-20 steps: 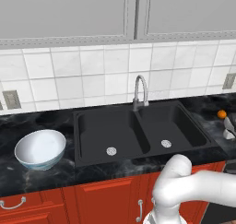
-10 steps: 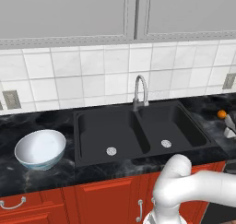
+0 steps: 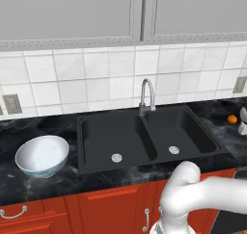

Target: There is a mixed pile of frozen fruits and vegetables on the counter. Locate all the frozen vegetables and place the items in a bowl on the counter. Take all the frozen fruits and defrost them in a running sink.

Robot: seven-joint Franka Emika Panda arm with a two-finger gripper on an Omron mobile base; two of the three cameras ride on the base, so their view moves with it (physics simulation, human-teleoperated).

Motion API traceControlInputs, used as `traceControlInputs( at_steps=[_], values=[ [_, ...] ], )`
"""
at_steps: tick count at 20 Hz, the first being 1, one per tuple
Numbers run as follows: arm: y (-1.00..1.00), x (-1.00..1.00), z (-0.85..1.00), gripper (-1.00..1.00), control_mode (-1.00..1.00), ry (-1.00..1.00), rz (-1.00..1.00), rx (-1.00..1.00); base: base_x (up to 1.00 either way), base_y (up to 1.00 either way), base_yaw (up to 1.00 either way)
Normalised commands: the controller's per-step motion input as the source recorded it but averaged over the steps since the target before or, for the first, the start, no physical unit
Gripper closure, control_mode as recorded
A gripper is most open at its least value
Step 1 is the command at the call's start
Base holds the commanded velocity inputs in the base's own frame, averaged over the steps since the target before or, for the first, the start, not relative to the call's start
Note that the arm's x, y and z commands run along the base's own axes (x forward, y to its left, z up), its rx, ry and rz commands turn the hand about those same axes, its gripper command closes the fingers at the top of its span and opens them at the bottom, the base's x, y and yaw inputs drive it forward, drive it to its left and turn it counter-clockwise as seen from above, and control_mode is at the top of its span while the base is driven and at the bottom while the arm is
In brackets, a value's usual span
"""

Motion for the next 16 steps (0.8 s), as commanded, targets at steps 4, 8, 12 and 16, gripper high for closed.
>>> traceControlInputs(
  at_steps=[4,8,12,16],
  values=[
    [0.16,0.0,0.47,1.0,-1.0,0.06,0.0,0.0,0.0,0.0,0.0],
    [0.37,0.0,0.49,1.0,-1.0,0.04,-0.02,0.0,0.0,0.0,0.0],
    [0.48,0.0,0.45,1.0,-1.0,0.0,-0.04,0.02,0.0,0.0,0.0],
    [0.4,-0.01,0.42,1.0,-1.0,0.0,-0.08,0.05,0.0,0.0,0.0]
  ],
)
